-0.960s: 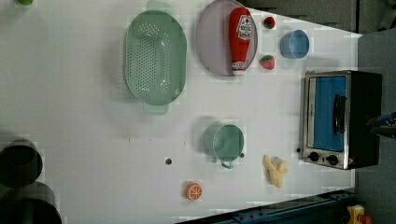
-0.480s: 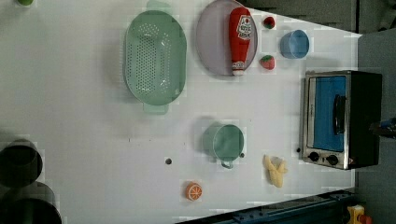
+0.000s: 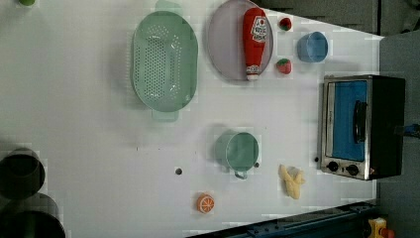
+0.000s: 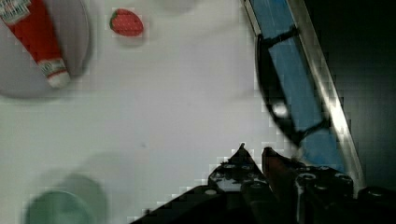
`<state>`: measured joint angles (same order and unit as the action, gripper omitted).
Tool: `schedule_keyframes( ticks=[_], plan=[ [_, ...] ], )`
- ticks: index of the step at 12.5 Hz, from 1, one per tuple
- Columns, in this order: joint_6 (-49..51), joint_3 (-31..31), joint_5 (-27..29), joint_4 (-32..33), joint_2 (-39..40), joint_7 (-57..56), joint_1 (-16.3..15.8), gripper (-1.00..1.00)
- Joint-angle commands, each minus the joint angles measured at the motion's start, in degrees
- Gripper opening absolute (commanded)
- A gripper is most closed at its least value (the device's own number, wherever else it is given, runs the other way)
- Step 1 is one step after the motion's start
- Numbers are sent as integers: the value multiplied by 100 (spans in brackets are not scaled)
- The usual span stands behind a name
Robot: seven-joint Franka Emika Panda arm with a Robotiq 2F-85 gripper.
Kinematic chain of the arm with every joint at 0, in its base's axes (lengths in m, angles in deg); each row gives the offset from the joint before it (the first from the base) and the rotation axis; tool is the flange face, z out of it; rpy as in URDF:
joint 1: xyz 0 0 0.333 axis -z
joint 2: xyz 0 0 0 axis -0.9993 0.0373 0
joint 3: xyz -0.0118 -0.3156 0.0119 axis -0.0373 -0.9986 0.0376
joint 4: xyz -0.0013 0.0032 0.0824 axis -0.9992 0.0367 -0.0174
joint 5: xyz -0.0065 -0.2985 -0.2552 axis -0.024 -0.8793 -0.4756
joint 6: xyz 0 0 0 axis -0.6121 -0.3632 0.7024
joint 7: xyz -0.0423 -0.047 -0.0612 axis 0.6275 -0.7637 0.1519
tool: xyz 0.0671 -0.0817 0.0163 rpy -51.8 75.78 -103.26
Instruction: Flap open oven.
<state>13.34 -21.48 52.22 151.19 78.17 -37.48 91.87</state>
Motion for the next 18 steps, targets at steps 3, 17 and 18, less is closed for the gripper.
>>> schedule_keyframes(
  ticks=[3, 17, 18],
  plan=[
    [-1122, -428, -4, 349, 586, -2080, 66, -65],
    [-2924, -382, -232, 861, 1811, -1986, -25, -65],
    [-2925, -375, -446, 876, 1809, -1826, -96, -65]
  ],
)
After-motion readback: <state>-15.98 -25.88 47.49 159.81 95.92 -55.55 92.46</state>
